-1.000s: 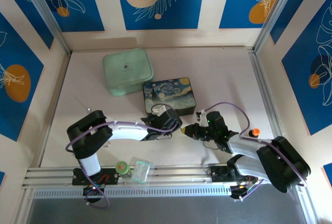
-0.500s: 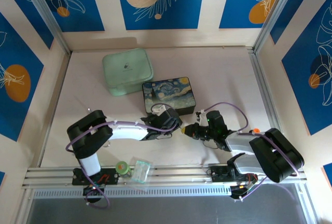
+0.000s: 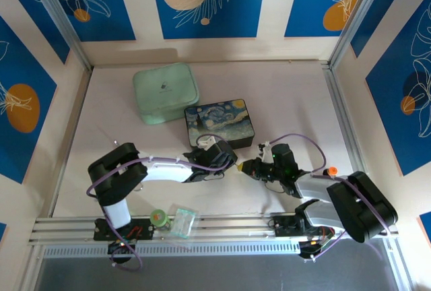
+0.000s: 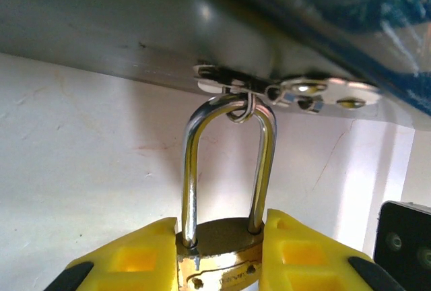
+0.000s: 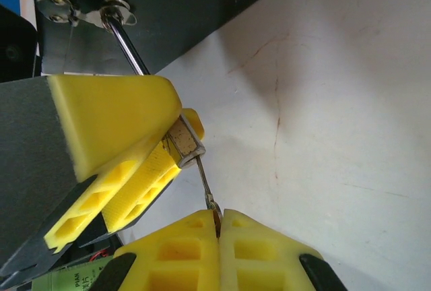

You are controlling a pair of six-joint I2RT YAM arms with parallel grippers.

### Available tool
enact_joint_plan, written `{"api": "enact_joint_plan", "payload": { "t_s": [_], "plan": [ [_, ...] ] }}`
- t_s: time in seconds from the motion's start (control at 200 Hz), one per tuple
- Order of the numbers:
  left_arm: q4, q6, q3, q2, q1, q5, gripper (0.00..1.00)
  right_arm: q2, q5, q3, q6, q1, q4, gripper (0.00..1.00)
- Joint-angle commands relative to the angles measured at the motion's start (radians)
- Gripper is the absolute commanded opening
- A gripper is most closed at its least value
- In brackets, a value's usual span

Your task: Unlock a padlock with a key

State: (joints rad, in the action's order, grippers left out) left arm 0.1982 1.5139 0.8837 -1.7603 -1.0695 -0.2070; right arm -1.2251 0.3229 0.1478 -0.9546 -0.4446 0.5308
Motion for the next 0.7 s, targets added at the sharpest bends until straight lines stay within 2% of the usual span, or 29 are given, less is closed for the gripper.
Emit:
{"api": "enact_joint_plan", "payload": {
  "t_s": [0.0, 0.235, 0.375, 0.6, 0.695],
  "plan": [
    [0.008, 0.054, 0.005, -0.027, -0.014, 0.073, 0.11, 0.052, -0.056, -0.004, -0.02, 0.006, 0.0, 0.0],
    [0.008, 0.062, 0.04, -0.04, -0.014, 0.07, 0.11, 0.064, -0.074, -0.002, -0.043, -0.011, -0.01, 0.0],
    [0.01, 0.062, 0.047, -0.039, -0.012, 0.068, 0.11, 0.05, -0.073, -0.017, -0.07, -0.019, 0.058, 0.0],
    [0.025, 0.086, 0.029, -0.041, -0.01, 0.064, 0.11, 0.111, -0.1, -0.034, -0.046, -0.036, 0.047, 0.0],
    [0.041, 0.104, 0.025, -0.042, -0.006, 0.073, 0.11, 0.112, -0.073, -0.034, -0.032, -0.03, 0.048, 0.0]
  ]
}}
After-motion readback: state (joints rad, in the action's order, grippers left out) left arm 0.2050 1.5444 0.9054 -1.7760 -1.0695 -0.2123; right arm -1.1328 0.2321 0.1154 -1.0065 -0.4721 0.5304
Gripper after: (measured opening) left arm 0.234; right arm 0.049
